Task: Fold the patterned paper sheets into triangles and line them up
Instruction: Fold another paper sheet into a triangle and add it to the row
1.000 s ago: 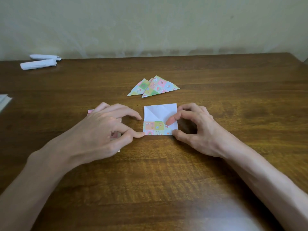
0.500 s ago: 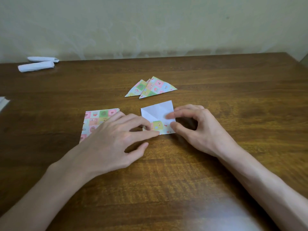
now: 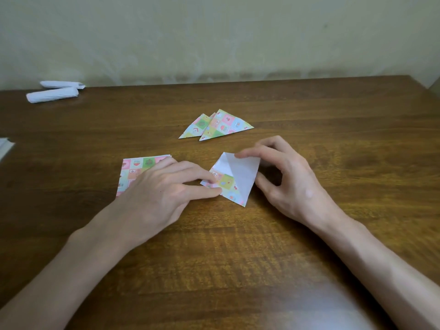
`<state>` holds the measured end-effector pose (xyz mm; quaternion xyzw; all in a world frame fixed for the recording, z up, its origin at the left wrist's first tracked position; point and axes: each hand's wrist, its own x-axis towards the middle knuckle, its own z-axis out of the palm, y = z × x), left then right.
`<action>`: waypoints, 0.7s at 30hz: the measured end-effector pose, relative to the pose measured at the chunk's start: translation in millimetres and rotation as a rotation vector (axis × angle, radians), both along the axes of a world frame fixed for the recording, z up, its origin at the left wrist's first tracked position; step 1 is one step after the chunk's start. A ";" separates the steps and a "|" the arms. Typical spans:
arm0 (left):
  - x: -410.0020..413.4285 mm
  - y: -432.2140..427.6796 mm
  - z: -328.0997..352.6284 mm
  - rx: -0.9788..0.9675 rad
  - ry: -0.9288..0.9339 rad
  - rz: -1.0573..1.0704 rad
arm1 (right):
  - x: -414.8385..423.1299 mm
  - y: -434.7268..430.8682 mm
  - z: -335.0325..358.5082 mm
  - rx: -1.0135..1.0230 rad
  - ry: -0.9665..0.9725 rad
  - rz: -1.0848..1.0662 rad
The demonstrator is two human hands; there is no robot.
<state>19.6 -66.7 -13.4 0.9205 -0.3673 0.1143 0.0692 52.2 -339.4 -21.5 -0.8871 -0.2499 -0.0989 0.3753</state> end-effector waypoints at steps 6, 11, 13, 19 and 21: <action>-4.9 -7.3 1.6 0.008 -0.011 0.037 | 3.3 -7.9 7.1 -0.178 -0.119 0.185; -11.8 -15.0 5.6 -0.070 0.068 0.075 | -2.2 -5.0 8.5 -0.202 -0.024 0.295; -10.7 -14.7 5.8 -0.081 0.089 0.034 | -2.8 -4.1 6.8 -0.178 0.006 0.295; -11.3 -8.9 11.5 -0.087 0.190 -0.037 | -1.0 -4.6 5.2 -0.123 0.073 0.307; -11.9 -6.0 13.1 -0.048 0.225 -0.038 | 0.5 -5.6 5.6 -0.114 0.103 0.312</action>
